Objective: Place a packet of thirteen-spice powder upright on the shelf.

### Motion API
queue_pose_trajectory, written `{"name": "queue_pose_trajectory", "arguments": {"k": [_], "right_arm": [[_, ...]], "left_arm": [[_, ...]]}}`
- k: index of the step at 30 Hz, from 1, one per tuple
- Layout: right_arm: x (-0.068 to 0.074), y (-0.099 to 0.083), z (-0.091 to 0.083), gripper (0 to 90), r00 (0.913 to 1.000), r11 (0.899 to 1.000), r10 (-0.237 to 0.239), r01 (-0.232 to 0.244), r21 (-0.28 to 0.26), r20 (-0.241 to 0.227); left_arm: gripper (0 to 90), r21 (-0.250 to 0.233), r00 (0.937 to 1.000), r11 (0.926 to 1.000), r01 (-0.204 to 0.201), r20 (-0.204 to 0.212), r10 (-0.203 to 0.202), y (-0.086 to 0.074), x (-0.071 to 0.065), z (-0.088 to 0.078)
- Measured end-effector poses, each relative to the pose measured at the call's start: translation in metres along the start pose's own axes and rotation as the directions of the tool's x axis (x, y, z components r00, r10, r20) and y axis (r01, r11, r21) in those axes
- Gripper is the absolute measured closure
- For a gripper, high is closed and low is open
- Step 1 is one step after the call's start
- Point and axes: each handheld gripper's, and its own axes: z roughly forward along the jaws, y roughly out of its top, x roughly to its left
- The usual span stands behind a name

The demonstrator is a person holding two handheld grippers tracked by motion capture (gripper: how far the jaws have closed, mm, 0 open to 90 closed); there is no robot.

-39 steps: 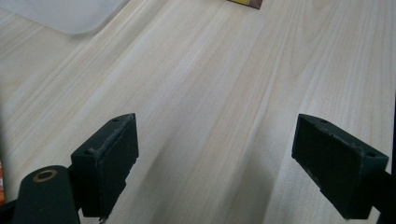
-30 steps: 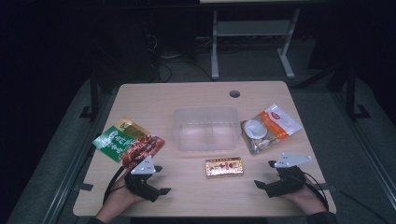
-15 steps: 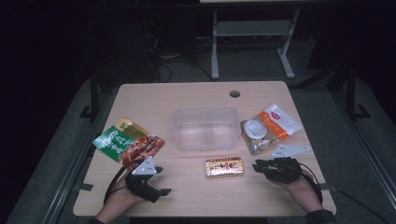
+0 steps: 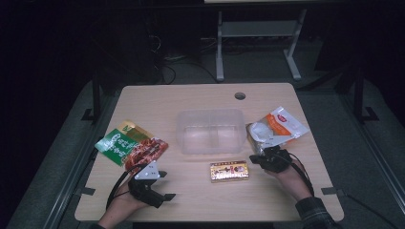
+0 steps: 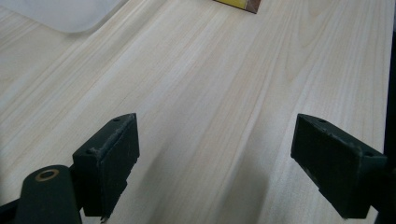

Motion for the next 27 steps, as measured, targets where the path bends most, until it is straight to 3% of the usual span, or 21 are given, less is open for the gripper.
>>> {"name": "queue_pose_trajectory", "arguments": {"k": [9,27], "right_arm": [[0.003,0.002,0.01,90.0,0.9997,0.999,-0.017,0.018,0.044,-0.02],[0.026,0.018,0.033,90.0,0.9939,0.997,-0.055,0.059,0.042,-0.095]], "left_arm": [[14.9,-0.002,1.0,1.0,-0.006,0.003,0.006,0.0,-0.001,0.001],[14.9,0.003,0.9997,0.9999,-0.014,0.02,0.014,0.001,-0.004,0.004]]}}
